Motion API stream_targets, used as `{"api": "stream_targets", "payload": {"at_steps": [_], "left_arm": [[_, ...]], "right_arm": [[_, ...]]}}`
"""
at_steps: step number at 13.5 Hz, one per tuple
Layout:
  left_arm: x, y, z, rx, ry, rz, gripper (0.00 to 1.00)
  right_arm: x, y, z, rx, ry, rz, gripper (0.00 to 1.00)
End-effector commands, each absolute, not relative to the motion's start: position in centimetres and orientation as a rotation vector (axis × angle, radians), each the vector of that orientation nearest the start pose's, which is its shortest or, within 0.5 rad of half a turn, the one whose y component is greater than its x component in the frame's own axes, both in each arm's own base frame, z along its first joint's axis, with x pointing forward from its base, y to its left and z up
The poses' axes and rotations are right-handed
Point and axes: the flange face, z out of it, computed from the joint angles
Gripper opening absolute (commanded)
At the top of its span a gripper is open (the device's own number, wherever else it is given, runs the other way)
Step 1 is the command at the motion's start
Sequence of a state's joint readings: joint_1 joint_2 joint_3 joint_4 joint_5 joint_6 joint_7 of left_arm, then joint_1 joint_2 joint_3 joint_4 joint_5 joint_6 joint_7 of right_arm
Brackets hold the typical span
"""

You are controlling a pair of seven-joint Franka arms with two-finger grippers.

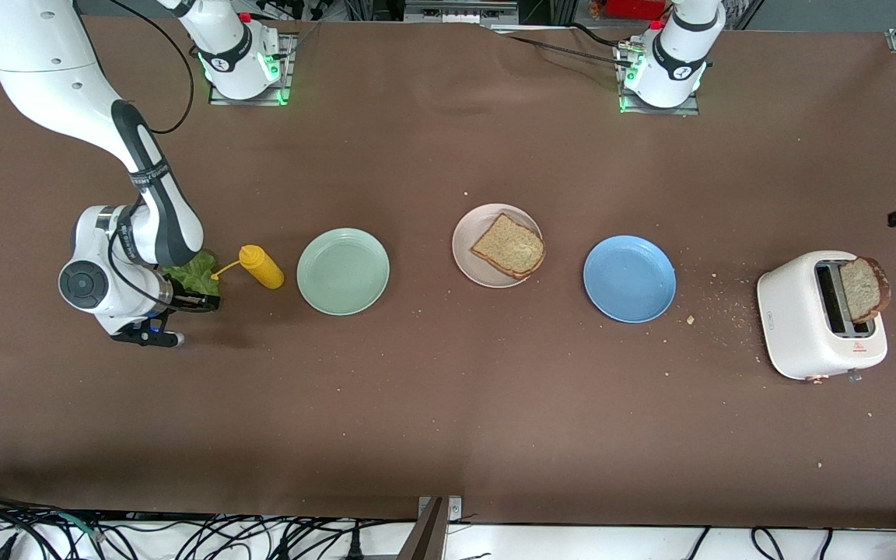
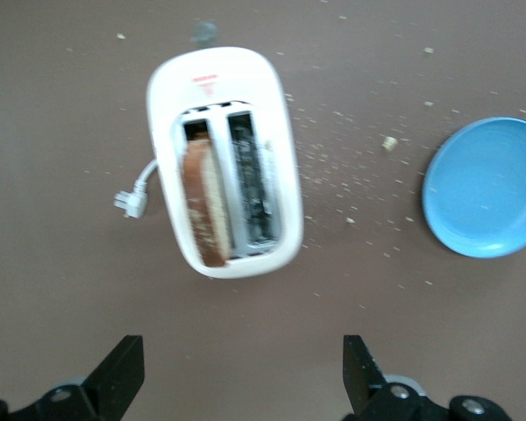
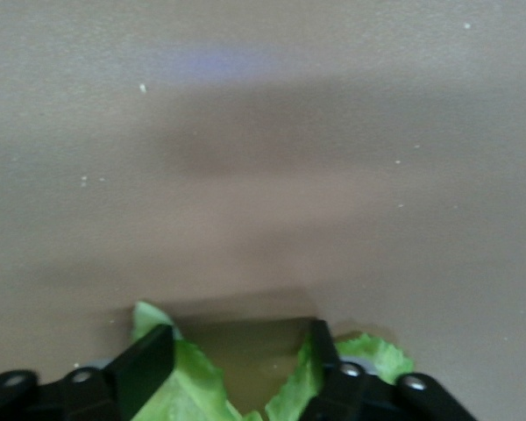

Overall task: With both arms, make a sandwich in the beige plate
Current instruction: 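Lower the right gripper and close it on the lettuce leaf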

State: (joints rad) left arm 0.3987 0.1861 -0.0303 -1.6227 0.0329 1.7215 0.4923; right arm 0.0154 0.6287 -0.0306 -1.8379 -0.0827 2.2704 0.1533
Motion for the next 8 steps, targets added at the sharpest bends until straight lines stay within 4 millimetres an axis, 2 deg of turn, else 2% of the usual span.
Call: {"api": "stream_targets", "payload": {"at_steps": [1, 3, 4, 6, 8], "left_arm": [[58.6, 23.5, 48.6, -3.153, 0.205, 0.029, 1.00], [59.7, 25.3, 45.2, -3.176, 0.149, 0.000, 1.00], [60.1, 25.1, 43.8, -3.220, 0.118, -0.003, 1.00], [61.2, 24.5, 39.8, -3.271, 0.026, 0.045, 1.00], [61.1, 25.7, 38.5, -3.245, 0.051, 0.059, 1.00]], "right_arm": [[60.7, -0.5, 16.9, -3.205, 0.149, 0.332, 0.00], [60.8, -0.1, 17.4, -3.205, 0.132, 0.341, 0.00], [60.9, 0.2, 17.9, -3.205, 0.118, 0.348, 0.00], [61.7, 1.3, 20.7, -3.207, 0.088, 0.359, 0.00], [62.8, 1.2, 23.3, -3.231, -0.008, 0.371, 0.00]]}}
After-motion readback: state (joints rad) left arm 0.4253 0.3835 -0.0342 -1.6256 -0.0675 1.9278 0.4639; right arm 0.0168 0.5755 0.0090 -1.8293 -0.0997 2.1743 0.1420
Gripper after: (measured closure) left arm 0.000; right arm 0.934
